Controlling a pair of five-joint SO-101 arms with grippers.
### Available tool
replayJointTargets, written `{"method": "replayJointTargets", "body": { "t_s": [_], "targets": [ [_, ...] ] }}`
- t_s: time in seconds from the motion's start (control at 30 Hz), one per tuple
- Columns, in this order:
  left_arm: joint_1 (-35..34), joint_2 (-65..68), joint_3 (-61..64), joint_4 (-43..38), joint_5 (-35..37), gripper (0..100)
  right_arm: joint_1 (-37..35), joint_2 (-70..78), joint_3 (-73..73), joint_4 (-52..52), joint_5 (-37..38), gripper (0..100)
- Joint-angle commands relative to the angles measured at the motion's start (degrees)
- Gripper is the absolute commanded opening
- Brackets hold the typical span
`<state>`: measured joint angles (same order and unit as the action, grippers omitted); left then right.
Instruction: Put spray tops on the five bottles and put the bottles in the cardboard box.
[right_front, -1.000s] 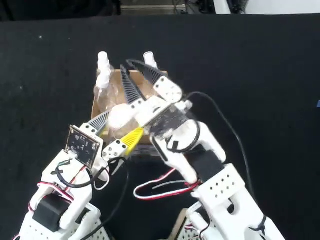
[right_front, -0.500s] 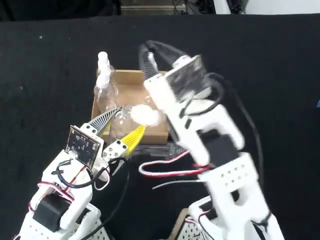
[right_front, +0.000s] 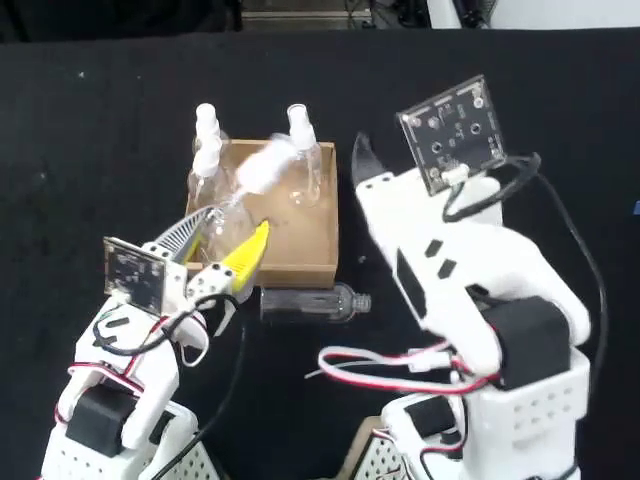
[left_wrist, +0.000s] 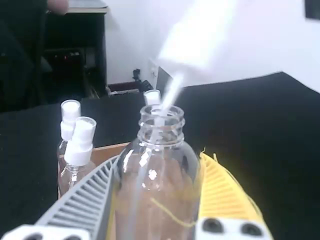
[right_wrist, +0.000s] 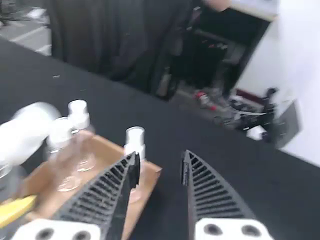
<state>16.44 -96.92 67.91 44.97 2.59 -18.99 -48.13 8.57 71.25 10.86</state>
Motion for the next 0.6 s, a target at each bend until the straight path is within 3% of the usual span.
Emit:
{"method": "replayJointTargets", "body": {
  "t_s": [0.0, 0.2, 0.33, 0.57],
  "targets": [
    [-0.7, -0.6, -0.7, -1.7, 1.2, 3, -6.4, -0.1, -0.9, -1.9, -2.2, 9.0],
    [-0.7, -0.6, -0.6, -1.1, 1.2, 3, -9.6, -0.2, 6.8, -13.5, -2.2, 8.5],
    [-1.3, -0.8, -0.9, -1.1, 0.8, 3, -9.8, -0.7, 6.1, -11.6, -1.8, 8.5],
    [-1.5, -8.4, 2.9, -1.8, 0.5, 3, 3.0, -3.3, 8.0, -9.1, -1.8, 8.5]
  ]
}}
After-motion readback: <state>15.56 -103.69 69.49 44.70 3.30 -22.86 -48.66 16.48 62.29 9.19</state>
